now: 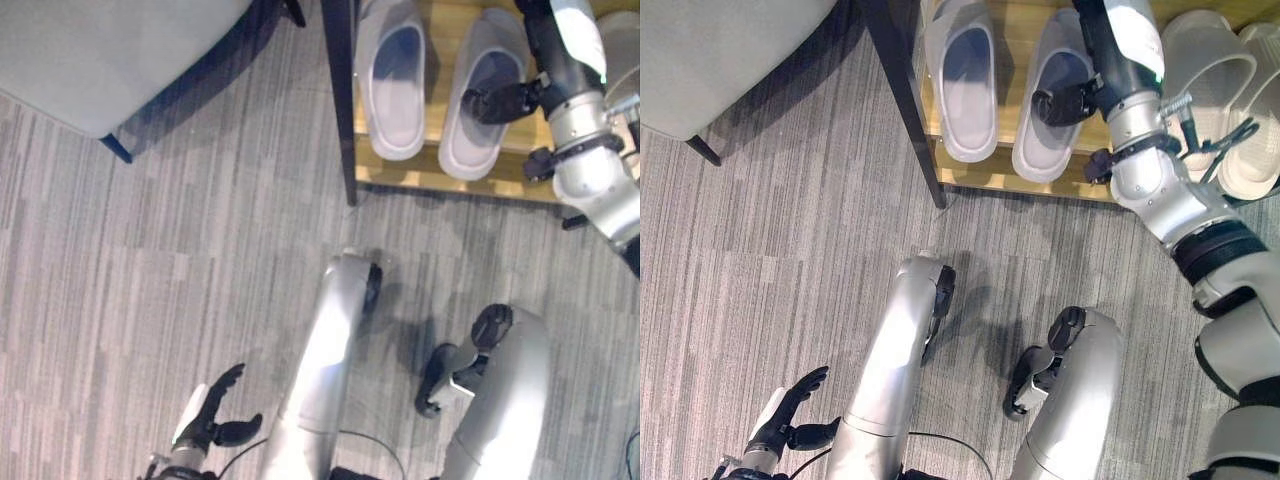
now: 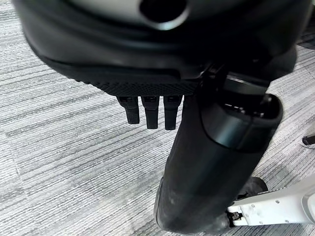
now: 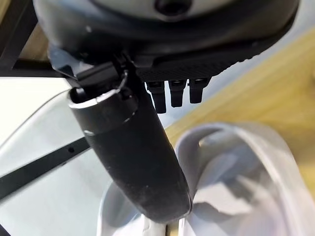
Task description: Arrange the slippers neatly on the shoe rack.
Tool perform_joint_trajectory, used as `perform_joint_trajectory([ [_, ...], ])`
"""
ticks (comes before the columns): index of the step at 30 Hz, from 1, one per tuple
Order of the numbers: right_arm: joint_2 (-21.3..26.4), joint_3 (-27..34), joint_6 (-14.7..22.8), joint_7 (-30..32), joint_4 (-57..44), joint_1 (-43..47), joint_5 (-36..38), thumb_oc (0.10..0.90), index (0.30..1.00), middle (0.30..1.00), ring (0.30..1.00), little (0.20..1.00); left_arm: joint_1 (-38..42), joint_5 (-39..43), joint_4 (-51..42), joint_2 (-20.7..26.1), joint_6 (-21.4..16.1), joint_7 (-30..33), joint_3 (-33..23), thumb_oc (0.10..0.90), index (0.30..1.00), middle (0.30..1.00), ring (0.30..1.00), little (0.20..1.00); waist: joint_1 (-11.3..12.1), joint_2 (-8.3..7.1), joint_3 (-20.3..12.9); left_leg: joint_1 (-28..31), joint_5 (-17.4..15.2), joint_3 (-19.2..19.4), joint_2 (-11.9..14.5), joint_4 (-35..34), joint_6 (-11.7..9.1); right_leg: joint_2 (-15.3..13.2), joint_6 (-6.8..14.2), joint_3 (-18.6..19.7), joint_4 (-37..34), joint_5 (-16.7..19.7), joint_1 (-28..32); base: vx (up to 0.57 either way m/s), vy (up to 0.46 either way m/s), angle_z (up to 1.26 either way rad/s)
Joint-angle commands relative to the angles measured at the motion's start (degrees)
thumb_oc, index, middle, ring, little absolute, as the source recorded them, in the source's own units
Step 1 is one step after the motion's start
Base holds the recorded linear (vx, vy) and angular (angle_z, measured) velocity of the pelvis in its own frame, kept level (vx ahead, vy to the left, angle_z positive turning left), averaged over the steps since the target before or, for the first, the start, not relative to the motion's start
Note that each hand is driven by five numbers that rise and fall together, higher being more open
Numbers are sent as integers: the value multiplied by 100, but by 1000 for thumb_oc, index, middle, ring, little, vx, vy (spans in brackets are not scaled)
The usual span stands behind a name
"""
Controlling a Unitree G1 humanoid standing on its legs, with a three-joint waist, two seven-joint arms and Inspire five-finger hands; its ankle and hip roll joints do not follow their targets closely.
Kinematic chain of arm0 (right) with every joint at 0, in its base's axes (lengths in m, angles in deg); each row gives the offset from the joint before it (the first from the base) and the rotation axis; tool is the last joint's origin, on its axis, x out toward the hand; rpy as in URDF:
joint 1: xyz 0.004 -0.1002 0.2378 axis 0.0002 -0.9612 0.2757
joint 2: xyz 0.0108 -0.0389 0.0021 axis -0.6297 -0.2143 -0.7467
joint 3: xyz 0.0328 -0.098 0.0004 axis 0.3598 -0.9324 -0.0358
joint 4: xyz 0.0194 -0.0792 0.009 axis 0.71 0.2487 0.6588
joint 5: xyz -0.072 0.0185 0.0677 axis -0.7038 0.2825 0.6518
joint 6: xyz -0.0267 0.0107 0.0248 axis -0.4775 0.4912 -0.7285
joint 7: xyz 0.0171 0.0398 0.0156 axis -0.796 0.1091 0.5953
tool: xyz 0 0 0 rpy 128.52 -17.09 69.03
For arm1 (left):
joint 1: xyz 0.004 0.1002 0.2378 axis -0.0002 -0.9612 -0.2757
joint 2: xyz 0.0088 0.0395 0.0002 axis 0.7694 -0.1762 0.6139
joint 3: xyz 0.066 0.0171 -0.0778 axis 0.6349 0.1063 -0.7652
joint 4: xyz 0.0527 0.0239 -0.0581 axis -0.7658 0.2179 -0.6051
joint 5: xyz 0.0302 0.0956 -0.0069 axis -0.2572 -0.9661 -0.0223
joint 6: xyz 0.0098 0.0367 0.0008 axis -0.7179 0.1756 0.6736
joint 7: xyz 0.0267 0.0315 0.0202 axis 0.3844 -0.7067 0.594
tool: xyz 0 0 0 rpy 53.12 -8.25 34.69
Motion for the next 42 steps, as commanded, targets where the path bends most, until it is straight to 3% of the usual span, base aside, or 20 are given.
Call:
perform_joint_trajectory([
  [1, 443, 799, 842, 392, -876, 263, 511, 800, 900, 900, 900, 900, -439, -164, -151, -65, -129, 245, 111, 800, 900, 900, 900, 900, 67, 76, -127, 579, -1634, -385, 76, 565, 342, -90, -795, 170, -227, 359, -286, 0, 0, 0],
  [9, 378, 1801, 929, 616, -1165, -830, 311, 800, 900, 900, 900, 900, -442, -576, -171, -50, -142, 537, 153, 800, 900, 900, 900, 900, 44, 18, -127, 579, -1634, -359, 91, 591, 323, -114, -768, 138, -206, 378, -286, 0, 0, 0],
  [13, 283, 1912, 943, 636, -1275, -983, 306, 800, 900, 900, 900, 900, -393, -647, -110, -78, -116, 633, 154, 800, 900, 900, 900, 900, 27, 9, -127, 579, -1634, -362, 100, 611, 320, -111, -774, 133, -176, 357, -286, 0, 0, 0],
  [30, 9, 1735, 801, -142, -1471, -1400, 782, 800, 900, 900, 900, 900, -253, -1075, -52, -106, -18, 786, 297, 800, 900, 900, 900, 900, 24, 7, -127, 579, -1632, -409, 92, 589, 283, -91, -764, 145, -196, 371, -286, 0, 0, 0],
  [42, -562, 1561, 683, -363, -1344, -1327, 1005, 800, 900, 900, 900, 900, -123, -1170, -113, -31, 81, 739, 421, 800, 900, 900, 900, 900, 80, 75, -127, 579, -1632, -409, 91, 598, 265, -78, -752, 122, -211, 406, -286, 0, 0, 0],
])
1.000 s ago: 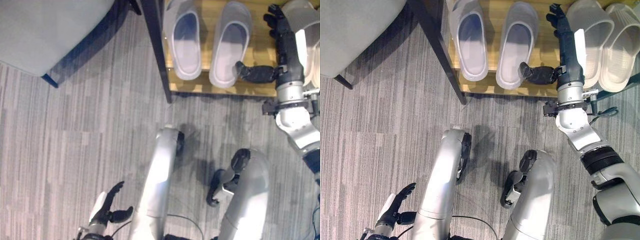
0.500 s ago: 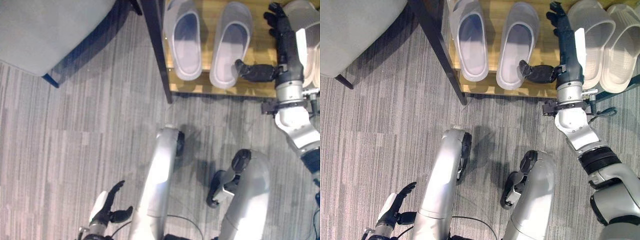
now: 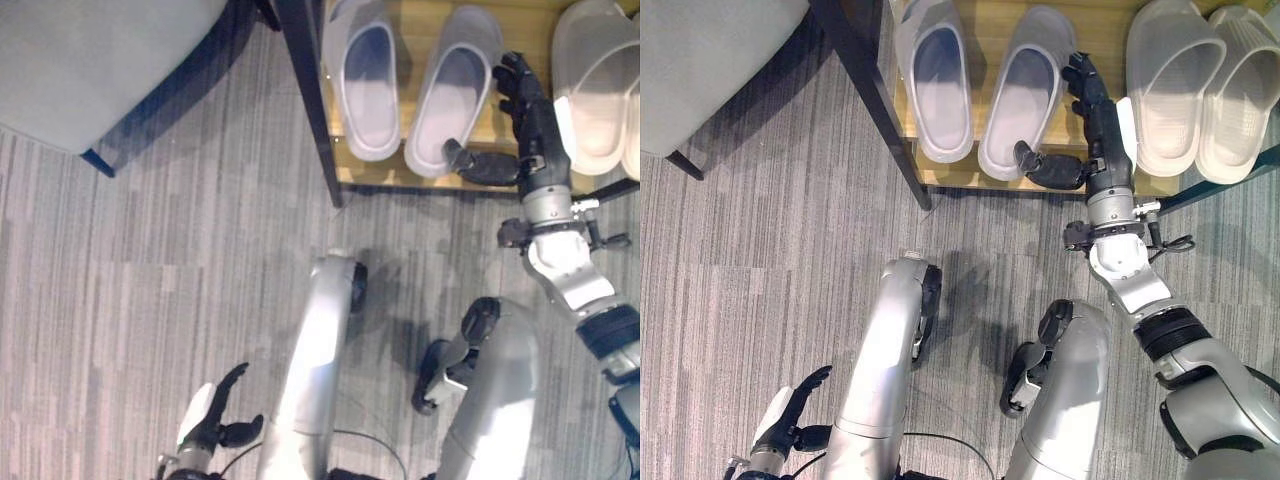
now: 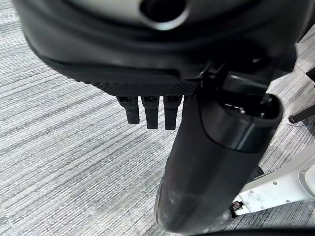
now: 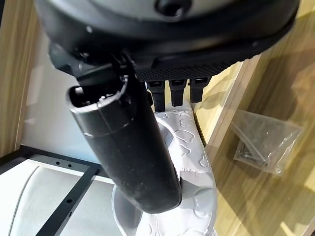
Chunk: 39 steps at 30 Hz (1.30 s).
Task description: Arrange the slippers neatly on the shoe rack.
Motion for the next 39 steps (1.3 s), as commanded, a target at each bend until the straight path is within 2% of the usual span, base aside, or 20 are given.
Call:
perform_joint_trajectory([
  [1, 19, 220, 336, 43, -413, 731, 171, 800, 900, 900, 900, 900, -143, -260, -136, 150, -80, 203, 445, 800, 900, 900, 900, 900, 329, 104, -133, 581, -1537, -378, 31, 517, 260, -112, -707, 143, -287, 493, -264, 0, 0, 0],
  [8, -452, 9, 243, 240, 228, 1345, 117, 800, 900, 900, 900, 900, -40, -195, 71, 165, -86, 203, 541, 800, 900, 900, 900, 900, 404, 160, -133, 581, -1537, -384, 10, 514, 259, -109, -693, 144, -282, 522, -264, 0, 0, 0],
  [13, -598, -128, 165, 405, 761, 1810, 72, 800, 900, 900, 900, 900, -12, -134, 205, 153, -109, 201, 592, 800, 900, 900, 900, 900, 479, 207, -133, 581, -1537, -379, -3, 522, 255, -115, -699, 162, -251, 519, -264, 0, 0, 0],
  [18, -659, -231, 129, 419, 1058, 2105, 141, 800, 900, 900, 900, 900, 16, -106, 303, 136, -113, 149, 672, 800, 900, 900, 900, 900, 498, 215, -133, 581, -1537, -376, -1, 526, 250, -109, -692, 195, -237, 534, -264, 0, 0, 0],
  [23, -582, -474, 71, 141, 979, 2221, 311, 800, 900, 900, 900, 900, 7, -41, 320, 108, -114, 52, 650, 800, 900, 900, 900, 900, 475, 188, -133, 581, -1537, -352, 4, 552, 236, -117, -696, 221, -211, 541, -264, 0, 0, 0],
  [28, -380, -156, 301, 86, 477, 1911, 653, 800, 900, 900, 900, 900, -53, 58, 366, 25, -101, 45, 561, 800, 900, 900, 900, 900, 410, 136, -133, 581, -1536, -323, 4, 542, 223, -102, -700, 243, -183, 527, -264, 0, 0, 0],
  [34, 94, 297, 423, 208, 81, 1384, 350, 800, 900, 900, 900, 900, -123, 118, 431, -94, -116, 33, 337, 800, 900, 900, 900, 900, 290, 52, -133, 581, -1534, -305, 18, 506, 201, -87, -717, 270, -173, 495, -264, -3, -9, 2],
  [39, 306, 1112, 684, 390, -427, 802, 244, 800, 900, 900, 900, 900, -1, 110, 586, -227, -137, 7, 117, 800, 900, 900, 900, 900, 189, -55, -133, 581, -1439, -336, -41, 538, 155, -66, -718, 242, -145, 501, -264, -1, -61, 5],
])
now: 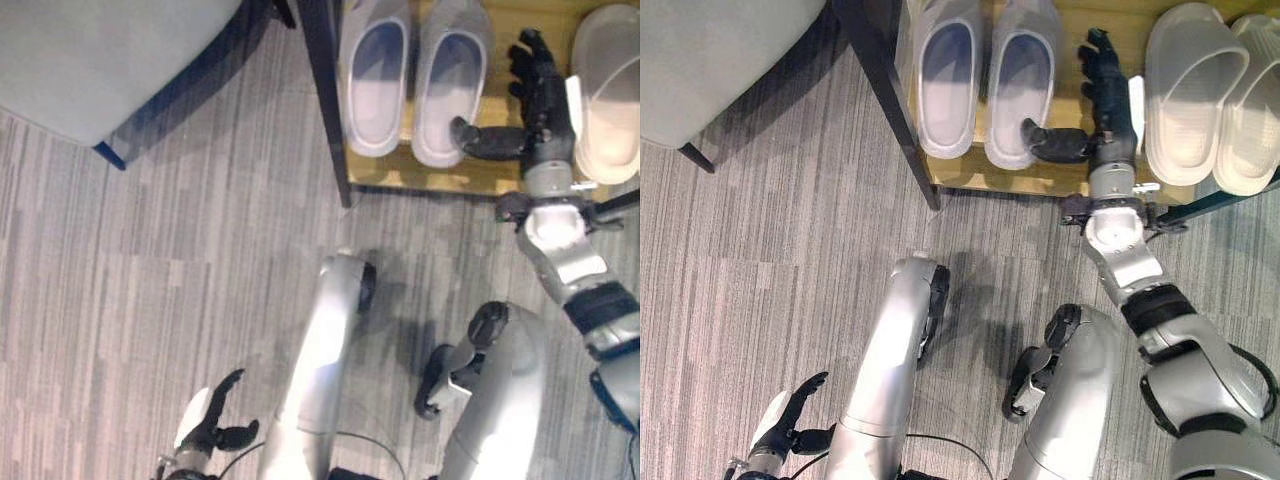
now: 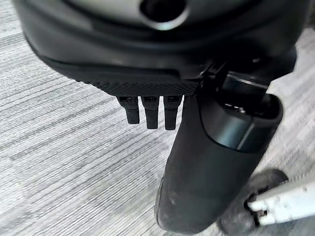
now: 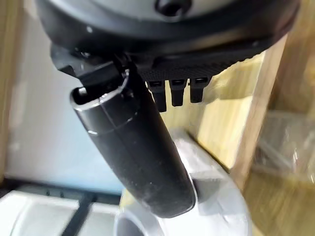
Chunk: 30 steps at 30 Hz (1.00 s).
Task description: Arrange the slippers neatly on the shoe rack.
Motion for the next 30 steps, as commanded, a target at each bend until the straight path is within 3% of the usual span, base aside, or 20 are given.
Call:
perform_joint_trajectory([
  [1, 582, 654, 873, 194, -963, 295, -188, 800, 900, 900, 900, 900, -220, 38, -23, 25, -135, 54, 188, 800, 900, 900, 900, 900, 144, -69, -135, 577, -1364, -360, 41, 479, 204, -46, -739, 206, -263, 632, -283, 1, -78, 12],
  [6, 307, 1551, 1184, 42, -2115, -503, -107, 800, 900, 900, 900, 900, 92, -16, 316, -235, -36, 6, -45, 800, 900, 900, 900, 900, -39, -253, -135, 577, -1218, -287, 10, 504, 136, 14, -740, 237, -159, 620, -283, -4, -94, 3],
  [9, 41, 1392, 1065, -57, -2164, -488, -135, 800, 900, 900, 900, 900, 272, 21, 437, -304, -26, -25, -90, 800, 900, 900, 900, 900, -57, -330, -135, 577, -1155, -295, -31, 480, 98, 19, -751, 277, -186, 642, -283, -29, -60, 1],
  [17, -275, 824, 747, -522, -1971, -638, -160, 800, 900, 900, 900, 900, 393, -131, 636, -456, 15, 66, 26, 800, 900, 900, 900, 900, -59, -277, -135, 577, -1100, -332, -49, 532, 78, -11, -741, 282, -19, 579, -283, -20, -33, 2],
  [30, -874, 301, 588, -725, -1880, -661, -281, 800, 900, 900, 900, 900, 480, -134, 874, -542, 6, 147, 97, 800, 900, 900, 900, 900, 47, -210, -135, 577, -1220, -222, -7, 540, 185, -8, -664, 384, -77, 671, -283, 4, 28, 2],
])
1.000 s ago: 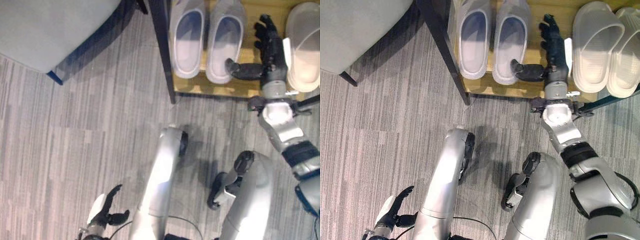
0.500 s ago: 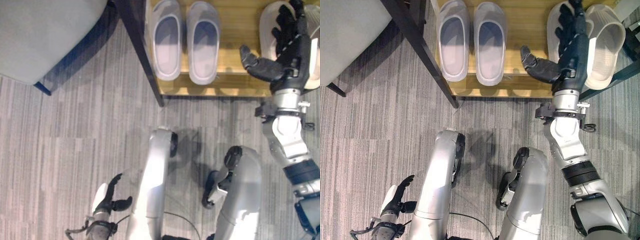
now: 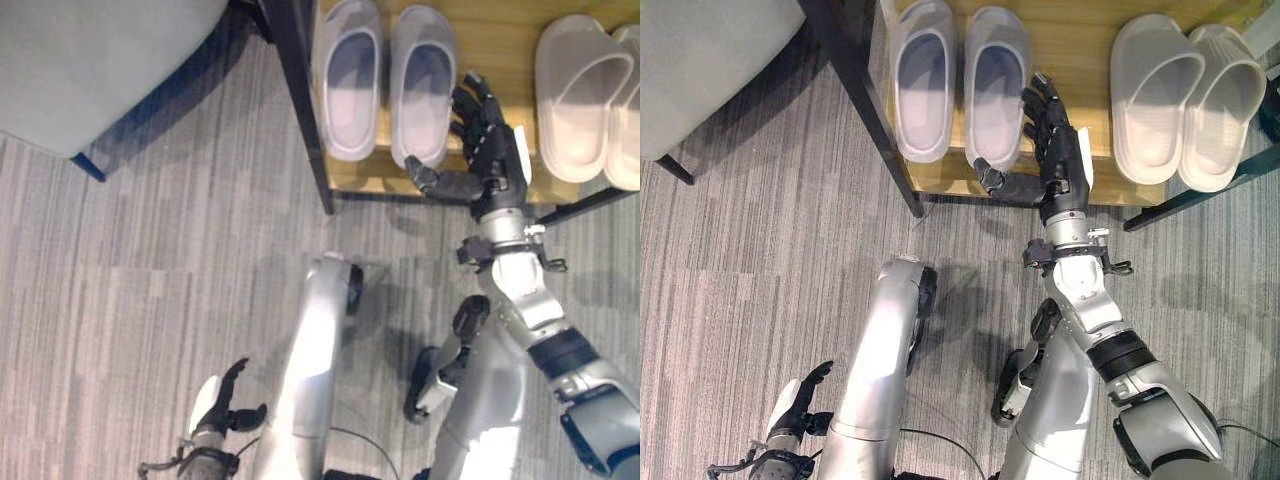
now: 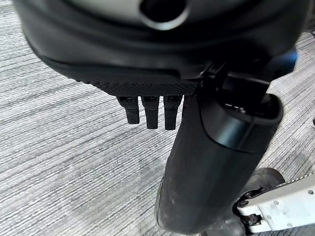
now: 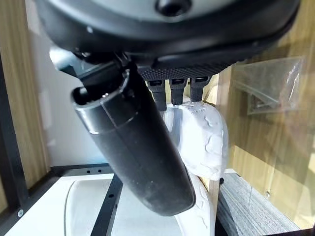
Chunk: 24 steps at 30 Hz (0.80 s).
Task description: Arrange the slippers neatly on the shoe rack.
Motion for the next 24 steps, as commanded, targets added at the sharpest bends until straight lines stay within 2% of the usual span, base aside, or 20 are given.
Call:
perform_joint_trajectory([
  [1, 168, -10, 471, -70, -590, 522, -178, 800, 900, 900, 900, 900, -322, -79, -31, 87, -135, 240, 253, 800, 900, 900, 900, 900, 303, 38, -166, 506, -1194, -212, 99, 320, 292, 87, -628, 331, -448, 930, -393, 0, 0, 0],
  [7, 25, -64, 478, -29, -717, 438, -298, 800, 900, 900, 900, 900, -349, -75, 101, 41, -108, 267, 284, 800, 900, 900, 900, 900, 292, 53, -166, 506, -1182, -200, 103, 293, 288, 114, -634, 336, -462, 939, -393, -1, 6, 0],
  [13, -122, 283, 695, 480, -963, 325, -538, 800, 900, 900, 900, 900, -332, -57, 369, -97, -68, 406, 266, 800, 900, 900, 900, 900, 235, 38, -166, 506, -1135, -150, 111, 240, 282, 146, -652, 347, -483, 953, -393, 0, 0, 0],
  [18, -32, 697, 820, 954, -1393, -6, -1006, 800, 900, 900, 900, 900, -369, -140, 390, -134, -91, 610, 156, 800, 900, 900, 900, 900, 183, 17, -166, 506, -1097, -140, 104, 208, 280, 146, -662, 333, -499, 959, -393, 0, 0, 0],
  [20, 64, 1254, 1103, 1277, -1950, -267, -1182, 800, 900, 900, 900, 900, -369, -181, 404, -163, -77, 782, 32, 800, 900, 900, 900, 900, 143, -25, -166, 506, -1065, -150, 85, 161, 281, 125, -682, 298, -538, 966, -393, 0, 0, 0],
  [24, 92, 1569, 1275, 1325, -2545, -602, -1246, 800, 900, 900, 900, 900, -417, -204, 419, -205, -59, 788, -21, 800, 900, 900, 900, 900, 129, -69, -166, 506, -1050, -174, 81, 178, 275, 132, -671, 272, -526, 967, -393, 0, 0, 0],
])
